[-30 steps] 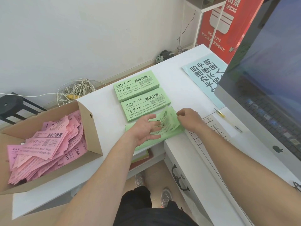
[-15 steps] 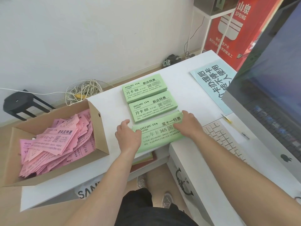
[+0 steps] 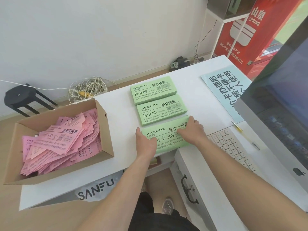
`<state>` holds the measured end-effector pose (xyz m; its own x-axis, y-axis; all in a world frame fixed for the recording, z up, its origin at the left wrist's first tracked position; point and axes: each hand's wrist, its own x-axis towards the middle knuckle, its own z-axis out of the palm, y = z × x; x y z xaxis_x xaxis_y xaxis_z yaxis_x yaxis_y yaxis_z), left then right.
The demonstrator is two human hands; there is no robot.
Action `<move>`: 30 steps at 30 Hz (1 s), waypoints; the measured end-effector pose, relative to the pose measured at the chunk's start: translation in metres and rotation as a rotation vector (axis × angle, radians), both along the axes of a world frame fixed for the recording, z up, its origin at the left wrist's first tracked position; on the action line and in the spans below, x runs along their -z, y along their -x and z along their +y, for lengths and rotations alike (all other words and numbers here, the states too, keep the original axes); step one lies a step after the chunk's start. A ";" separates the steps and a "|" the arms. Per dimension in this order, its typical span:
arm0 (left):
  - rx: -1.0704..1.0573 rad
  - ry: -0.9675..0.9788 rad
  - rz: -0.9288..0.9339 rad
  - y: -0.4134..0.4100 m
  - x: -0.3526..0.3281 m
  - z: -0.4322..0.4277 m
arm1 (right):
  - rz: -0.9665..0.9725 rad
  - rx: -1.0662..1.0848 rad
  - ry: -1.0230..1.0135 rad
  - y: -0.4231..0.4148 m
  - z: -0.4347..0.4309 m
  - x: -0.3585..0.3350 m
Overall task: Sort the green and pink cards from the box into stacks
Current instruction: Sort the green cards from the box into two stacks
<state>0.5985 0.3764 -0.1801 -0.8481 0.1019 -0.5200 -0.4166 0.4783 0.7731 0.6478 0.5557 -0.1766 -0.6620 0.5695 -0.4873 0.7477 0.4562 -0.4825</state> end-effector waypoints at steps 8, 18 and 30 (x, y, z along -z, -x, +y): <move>0.198 0.173 0.248 0.043 -0.028 -0.009 | 0.033 -0.012 -0.101 0.032 0.026 -0.022; 0.776 0.469 0.483 0.112 -0.007 0.045 | -0.061 0.049 -0.081 0.106 0.035 -0.014; 0.804 0.512 0.456 0.134 -0.013 0.054 | -0.037 0.251 0.195 0.134 0.062 -0.009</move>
